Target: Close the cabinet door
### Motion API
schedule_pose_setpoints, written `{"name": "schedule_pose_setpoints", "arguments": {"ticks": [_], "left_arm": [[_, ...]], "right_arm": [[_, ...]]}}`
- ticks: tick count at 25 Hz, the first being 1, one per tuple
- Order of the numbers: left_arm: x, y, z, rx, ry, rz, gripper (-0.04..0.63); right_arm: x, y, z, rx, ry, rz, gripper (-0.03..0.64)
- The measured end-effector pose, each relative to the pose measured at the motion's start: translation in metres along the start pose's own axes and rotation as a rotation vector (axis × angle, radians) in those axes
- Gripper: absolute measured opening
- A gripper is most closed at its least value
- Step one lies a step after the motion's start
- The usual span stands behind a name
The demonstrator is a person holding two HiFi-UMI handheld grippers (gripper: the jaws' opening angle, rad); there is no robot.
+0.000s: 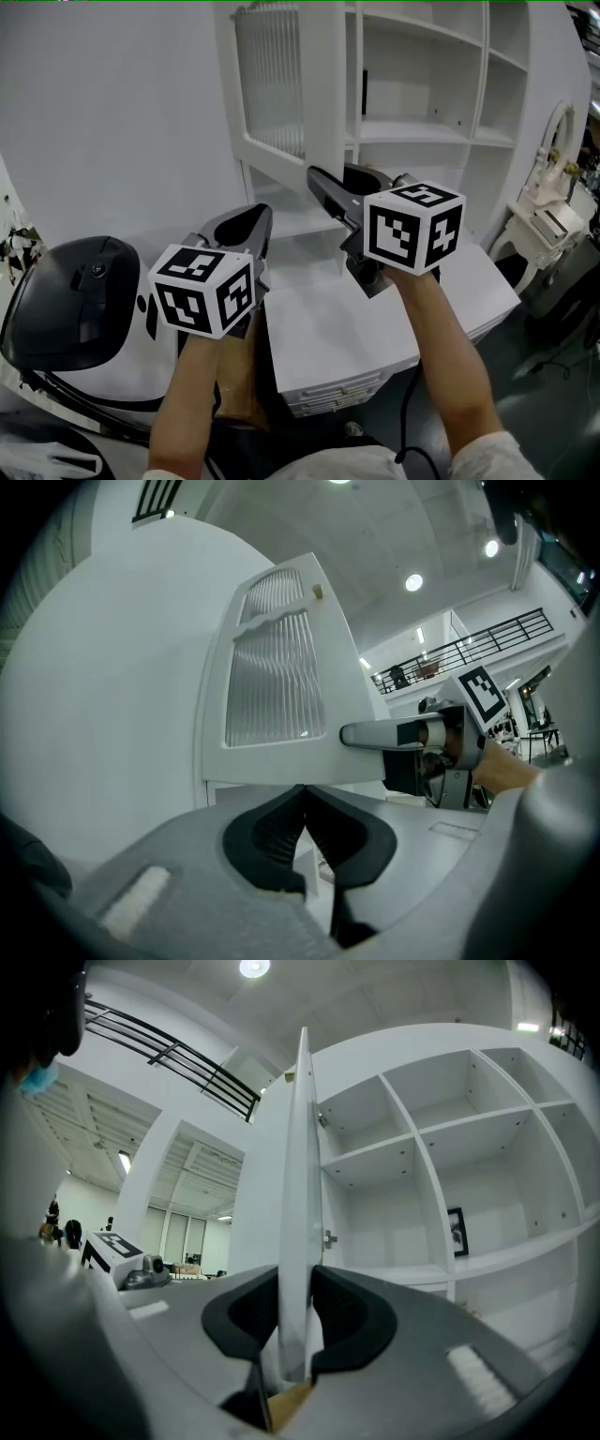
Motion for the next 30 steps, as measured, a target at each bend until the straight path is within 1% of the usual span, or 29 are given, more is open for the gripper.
{"name": "schedule_pose_setpoints", "arguments": {"ticks": [12,21,30], "left_arm": [[-0.004,-0.03,-0.007,0.008,-0.015,-0.011,-0.002],[-0.026,-0.082,0.006,0.026,-0.027,-0.01,-0.002],[-0.027,-0.118,0.005,0.039,-0.024,0.002,-0.002]], "right_arm": [[-0.034,-0.003,-0.007,-0.019,0.0,-0.004,0.077],[-0.094,0.001,-0.002,-0.03,-0.022,0.035,0.087],[-0.126,-0.01,-0.002,-0.034,-0.024,0.087,0.098]]}}
Point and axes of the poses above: the fingertips, and each gripper's own axes: y backward along the fingers, x to its left, z out of its top, the point moved 7 cm from there along y, backward along the fingers, and after that the axes turned 4 degrees about x, right-handed, at the moved point
